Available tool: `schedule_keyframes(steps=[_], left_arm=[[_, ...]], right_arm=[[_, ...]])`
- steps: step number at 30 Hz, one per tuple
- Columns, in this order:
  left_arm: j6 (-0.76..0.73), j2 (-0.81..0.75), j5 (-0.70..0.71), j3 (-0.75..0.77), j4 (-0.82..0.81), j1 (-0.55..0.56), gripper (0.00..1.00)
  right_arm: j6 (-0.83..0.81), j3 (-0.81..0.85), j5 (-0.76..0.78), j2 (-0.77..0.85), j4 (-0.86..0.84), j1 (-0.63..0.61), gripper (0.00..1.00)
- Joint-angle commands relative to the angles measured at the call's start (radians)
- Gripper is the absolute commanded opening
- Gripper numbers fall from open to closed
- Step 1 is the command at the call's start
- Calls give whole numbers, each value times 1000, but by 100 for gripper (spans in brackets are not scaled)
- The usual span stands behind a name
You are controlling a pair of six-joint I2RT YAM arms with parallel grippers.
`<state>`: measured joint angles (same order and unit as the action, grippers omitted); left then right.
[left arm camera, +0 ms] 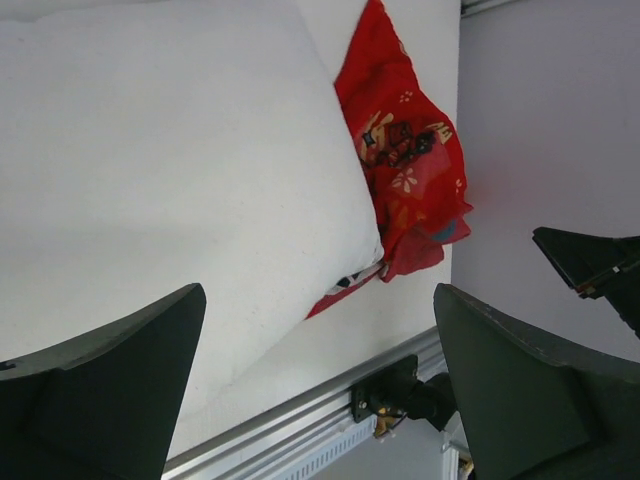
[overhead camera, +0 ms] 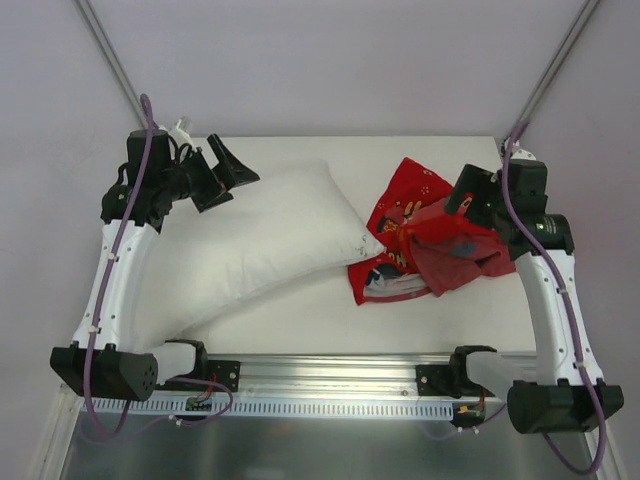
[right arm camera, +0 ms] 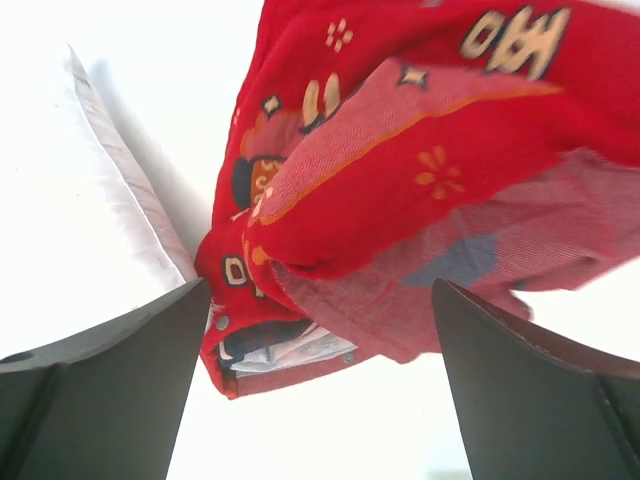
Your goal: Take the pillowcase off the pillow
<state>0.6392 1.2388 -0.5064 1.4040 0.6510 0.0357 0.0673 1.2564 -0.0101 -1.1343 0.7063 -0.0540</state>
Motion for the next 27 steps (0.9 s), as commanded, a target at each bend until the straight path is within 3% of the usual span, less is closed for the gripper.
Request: schedule_keyframes(steps=[1,7,20,27], left_arm=[[-56,-90,-46,14,-37,35,99],[-124,-217,-20,-104,-39,38,99],[-265,-554,-17,-428,-44,38,99],[-260,-588,-21,-513,-42,36,99]], right_arm=[[-35,61,111,102,128,-1,96],[-41,69,174,208,223,-1,96],[-21,-210,168,400,236,-4,96],[-20,-270,176,419,217,-6,96]])
